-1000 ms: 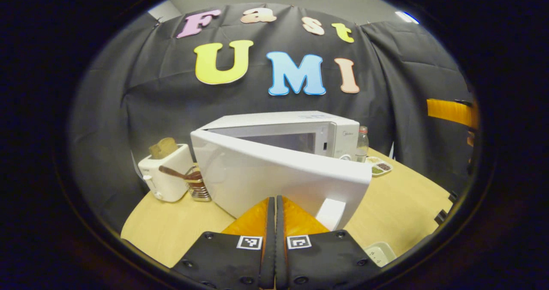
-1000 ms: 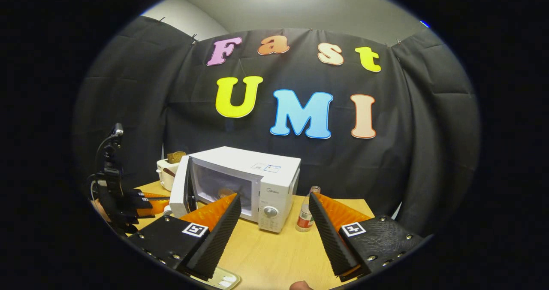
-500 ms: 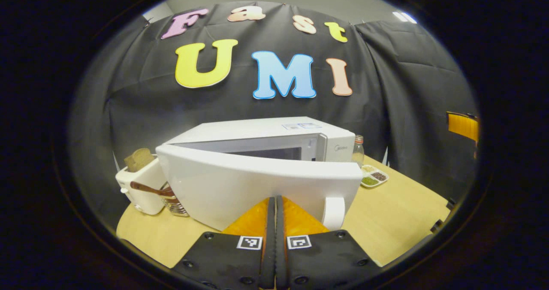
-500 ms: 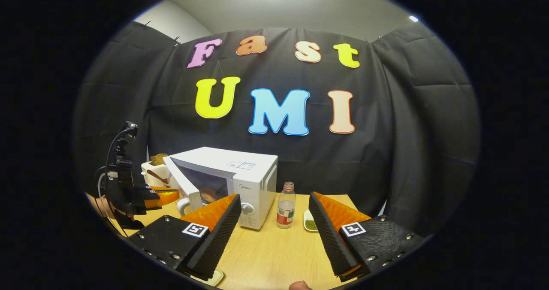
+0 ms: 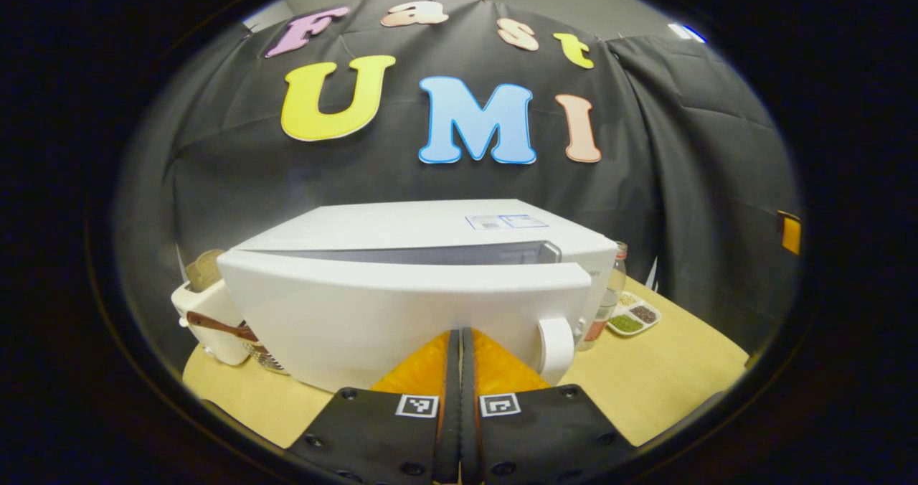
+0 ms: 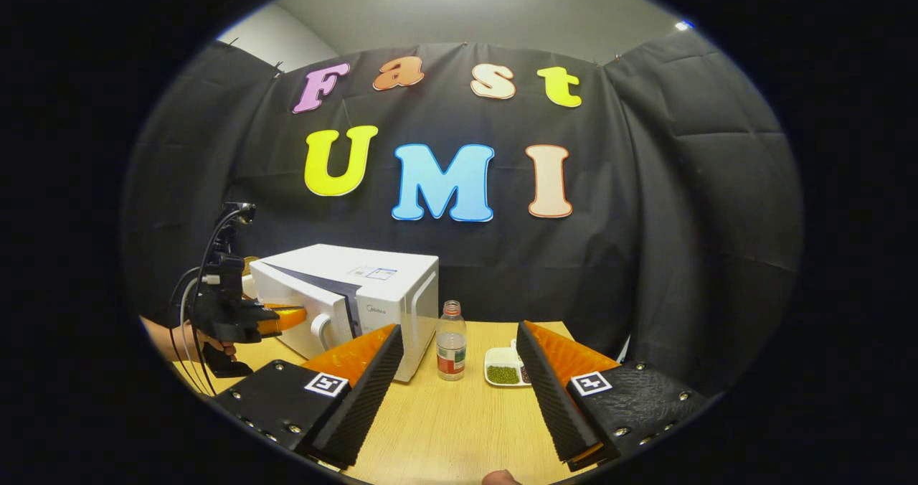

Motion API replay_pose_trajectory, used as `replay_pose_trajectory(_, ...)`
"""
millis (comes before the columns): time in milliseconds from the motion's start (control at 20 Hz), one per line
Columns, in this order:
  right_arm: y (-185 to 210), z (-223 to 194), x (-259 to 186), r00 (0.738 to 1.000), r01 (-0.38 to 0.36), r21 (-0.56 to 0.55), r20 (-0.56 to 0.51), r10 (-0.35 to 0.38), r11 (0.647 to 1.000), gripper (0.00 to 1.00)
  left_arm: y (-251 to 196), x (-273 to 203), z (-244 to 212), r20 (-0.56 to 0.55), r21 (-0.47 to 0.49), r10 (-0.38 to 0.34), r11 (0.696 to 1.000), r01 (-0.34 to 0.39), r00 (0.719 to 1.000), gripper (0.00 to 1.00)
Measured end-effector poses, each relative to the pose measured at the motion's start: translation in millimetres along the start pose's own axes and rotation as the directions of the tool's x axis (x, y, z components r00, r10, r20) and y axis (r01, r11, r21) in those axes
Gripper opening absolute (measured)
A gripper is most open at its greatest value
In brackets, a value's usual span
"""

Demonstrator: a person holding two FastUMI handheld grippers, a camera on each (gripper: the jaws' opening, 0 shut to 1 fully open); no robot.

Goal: Open the microwave oven with the left hand, put the food in, and close the microwave oven.

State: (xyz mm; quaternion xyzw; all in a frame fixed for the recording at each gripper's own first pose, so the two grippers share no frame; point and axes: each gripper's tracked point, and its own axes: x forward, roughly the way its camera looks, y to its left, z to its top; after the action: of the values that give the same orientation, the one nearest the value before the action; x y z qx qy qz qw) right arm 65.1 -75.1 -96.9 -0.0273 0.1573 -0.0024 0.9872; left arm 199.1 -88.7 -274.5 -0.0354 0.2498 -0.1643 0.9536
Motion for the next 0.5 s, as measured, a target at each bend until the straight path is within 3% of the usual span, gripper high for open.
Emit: replay_pose_trajectory(500,-12.9,7.5,5.3,1.0,-0.011,0.006,0.022,0.011,1.0,0.98,-1.0,22.1,13.3,0.022,-0.04,0.033,0.999,-0.032,0.999,0.07)
